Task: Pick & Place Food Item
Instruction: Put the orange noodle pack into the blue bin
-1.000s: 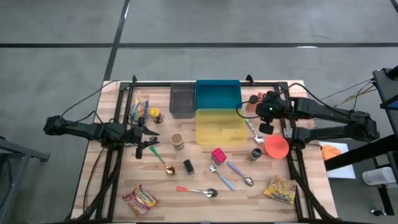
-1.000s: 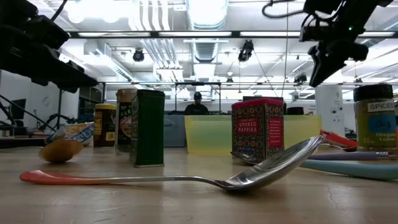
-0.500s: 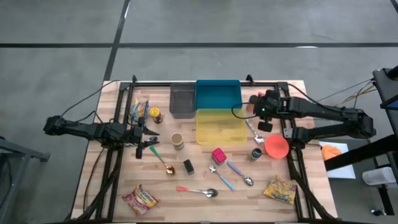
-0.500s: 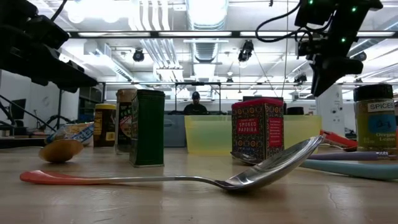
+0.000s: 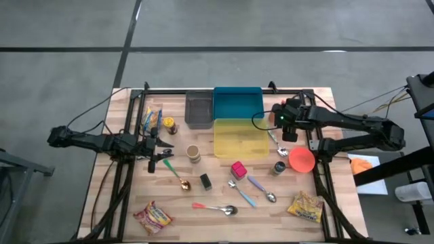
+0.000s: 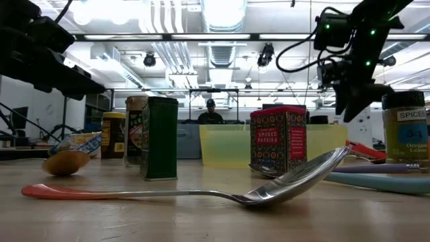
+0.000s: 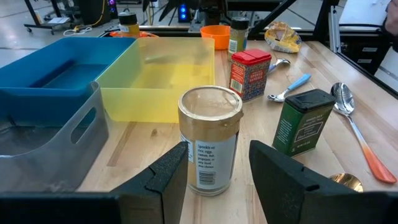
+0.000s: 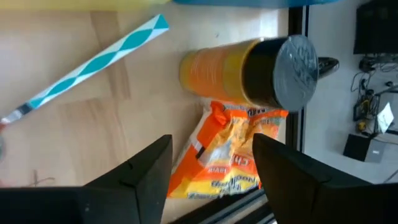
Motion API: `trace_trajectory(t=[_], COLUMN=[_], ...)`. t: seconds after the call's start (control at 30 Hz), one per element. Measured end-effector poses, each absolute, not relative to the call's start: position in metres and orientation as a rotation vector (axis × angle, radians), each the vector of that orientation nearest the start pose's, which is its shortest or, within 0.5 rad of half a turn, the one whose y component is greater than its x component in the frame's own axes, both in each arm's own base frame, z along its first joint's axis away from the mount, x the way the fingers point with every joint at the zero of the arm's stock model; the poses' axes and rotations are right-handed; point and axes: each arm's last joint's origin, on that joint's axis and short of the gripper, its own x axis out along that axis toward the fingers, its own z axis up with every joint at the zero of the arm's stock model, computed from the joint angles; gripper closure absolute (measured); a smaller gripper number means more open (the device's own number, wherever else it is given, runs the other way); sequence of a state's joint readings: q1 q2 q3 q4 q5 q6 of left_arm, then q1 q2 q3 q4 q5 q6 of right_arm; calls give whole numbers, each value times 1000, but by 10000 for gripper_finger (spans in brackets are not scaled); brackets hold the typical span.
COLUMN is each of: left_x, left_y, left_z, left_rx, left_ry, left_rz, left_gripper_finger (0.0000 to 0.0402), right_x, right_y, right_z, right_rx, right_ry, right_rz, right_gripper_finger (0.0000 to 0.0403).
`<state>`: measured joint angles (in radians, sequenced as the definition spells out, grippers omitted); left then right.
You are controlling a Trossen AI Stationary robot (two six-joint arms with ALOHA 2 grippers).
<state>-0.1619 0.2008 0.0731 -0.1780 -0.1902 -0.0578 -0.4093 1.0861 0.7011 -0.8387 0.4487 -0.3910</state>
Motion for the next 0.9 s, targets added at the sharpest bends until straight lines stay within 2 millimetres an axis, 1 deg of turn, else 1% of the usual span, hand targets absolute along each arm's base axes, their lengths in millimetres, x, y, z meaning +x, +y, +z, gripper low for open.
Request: trace_trajectory(t=[0.3,0.43,0.63,0.9], left_x=[103,103,103,103], left_y=[-11,-11,-11,-11], left_z=[156,156,155,156], left_rx=[-4,-4,-4,-4], left_ry=[300,300,300,300], left_rz=[37,37,37,37], left_gripper_finger=[228,228,229,229], right_x=[156,157,161,162], right_y=[-87,-88,-92,-95], right_z=[199,190,180,166], right_rx=[-341,-369,-413,-387], right_ry=[1374,1382,1406,1408], right_rz=[-522,-525,-554,-584], right_gripper_finger=[125,108,106,106])
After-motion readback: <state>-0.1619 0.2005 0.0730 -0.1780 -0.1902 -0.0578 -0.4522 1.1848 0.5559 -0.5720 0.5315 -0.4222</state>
